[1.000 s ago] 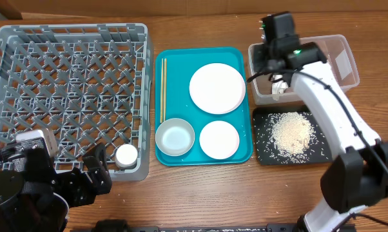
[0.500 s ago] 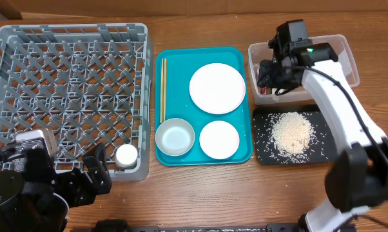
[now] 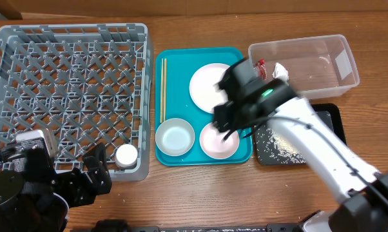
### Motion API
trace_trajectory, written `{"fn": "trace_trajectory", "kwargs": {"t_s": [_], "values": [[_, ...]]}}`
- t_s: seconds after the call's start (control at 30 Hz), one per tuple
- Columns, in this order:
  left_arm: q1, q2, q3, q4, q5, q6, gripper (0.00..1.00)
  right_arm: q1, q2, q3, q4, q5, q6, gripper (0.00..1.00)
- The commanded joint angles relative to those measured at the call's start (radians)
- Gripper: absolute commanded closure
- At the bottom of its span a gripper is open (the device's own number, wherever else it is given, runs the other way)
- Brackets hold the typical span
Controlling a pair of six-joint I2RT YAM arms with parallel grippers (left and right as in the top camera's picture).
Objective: Sort waste into correct bins and load items into the dishwasher
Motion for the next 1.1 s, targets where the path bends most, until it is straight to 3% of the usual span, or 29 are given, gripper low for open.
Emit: {"fn": "trace_trajectory", "kwargs": {"t_s": [0.0,0.13,0.33,0.83,1.07], "values": [[-0.006,0.002,0.006,0.002,0.011,0.013,0.00,0.107,0.014,-0.097,0.100,0.113,0.088,0.55],[-0.006,0.002,0.006,0.002,0.011,0.013,0.00,0.169,0.064,-0.133,0.185,0.246,0.117,0.59],[-0.006,0.002,0.006,0.002,0.011,0.013,0.00,0.169,0.160,-0.130,0.232,0.241,0.104,0.60],[-0.006,0.002,0.006,0.002,0.011,0.013,0.00,0.169,0.187,-0.130,0.223,0.180,0.100,0.67],[-0.006,0.002,0.006,0.002,0.011,0.013,0.00,0.168,0.187,-0.130,0.232,0.155,0.256,0.67]]}}
